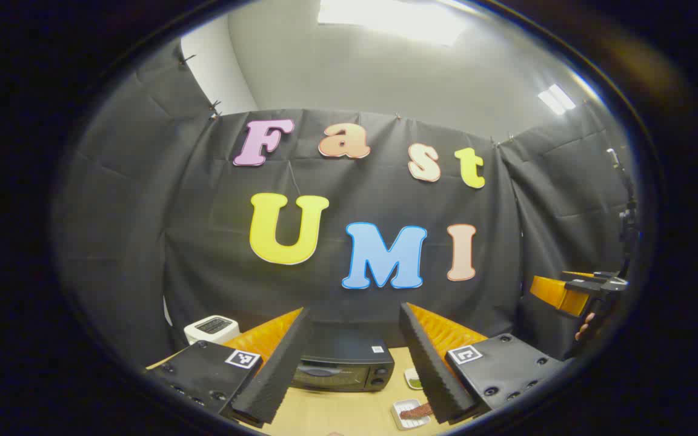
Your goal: Open the electric oven with the left hand, put the food in, and close the electric oven.
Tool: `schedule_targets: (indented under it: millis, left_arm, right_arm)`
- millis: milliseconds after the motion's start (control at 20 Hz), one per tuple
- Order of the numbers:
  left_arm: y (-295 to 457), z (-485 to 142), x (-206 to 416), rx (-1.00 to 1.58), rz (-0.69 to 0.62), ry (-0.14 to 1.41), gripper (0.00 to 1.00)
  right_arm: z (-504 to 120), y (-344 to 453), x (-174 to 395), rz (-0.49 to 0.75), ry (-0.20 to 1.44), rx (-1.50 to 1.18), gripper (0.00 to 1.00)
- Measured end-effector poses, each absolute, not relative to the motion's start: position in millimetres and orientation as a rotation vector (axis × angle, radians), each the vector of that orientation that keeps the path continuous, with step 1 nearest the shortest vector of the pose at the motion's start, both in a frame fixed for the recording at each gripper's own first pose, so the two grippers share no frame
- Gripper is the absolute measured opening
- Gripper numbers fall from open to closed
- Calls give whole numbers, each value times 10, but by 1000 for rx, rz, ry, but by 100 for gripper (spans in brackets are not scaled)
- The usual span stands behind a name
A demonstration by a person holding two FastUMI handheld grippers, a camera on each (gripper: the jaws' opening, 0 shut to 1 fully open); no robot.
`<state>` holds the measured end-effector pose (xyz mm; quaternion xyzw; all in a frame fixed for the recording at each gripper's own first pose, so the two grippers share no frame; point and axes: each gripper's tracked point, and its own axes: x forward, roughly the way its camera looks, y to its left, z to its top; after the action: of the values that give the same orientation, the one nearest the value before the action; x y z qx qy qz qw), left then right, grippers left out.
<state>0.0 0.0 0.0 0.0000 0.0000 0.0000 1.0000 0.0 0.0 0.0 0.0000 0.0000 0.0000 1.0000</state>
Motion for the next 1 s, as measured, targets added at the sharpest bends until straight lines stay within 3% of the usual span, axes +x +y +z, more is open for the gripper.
schedule_targets:
  millis: [350, 850, 900, 1000]
  left_arm:
    - [7, -20, 98, 2, -20, 5, 97]
    - [127, -228, 151, -17, -76, 32, 100]
    - [140, -277, 169, -19, -82, 38, 96]
    - [146, -446, 227, -30, -92, 79, 100]
  right_arm:
    - [-21, 104, 62, 14, 0, 1, 100]
    - [-173, 237, 39, -17, 16, -20, 100]
    - [-193, 239, 28, -23, 18, -20, 100]
    - [-254, 232, 45, -29, 30, -33, 99]
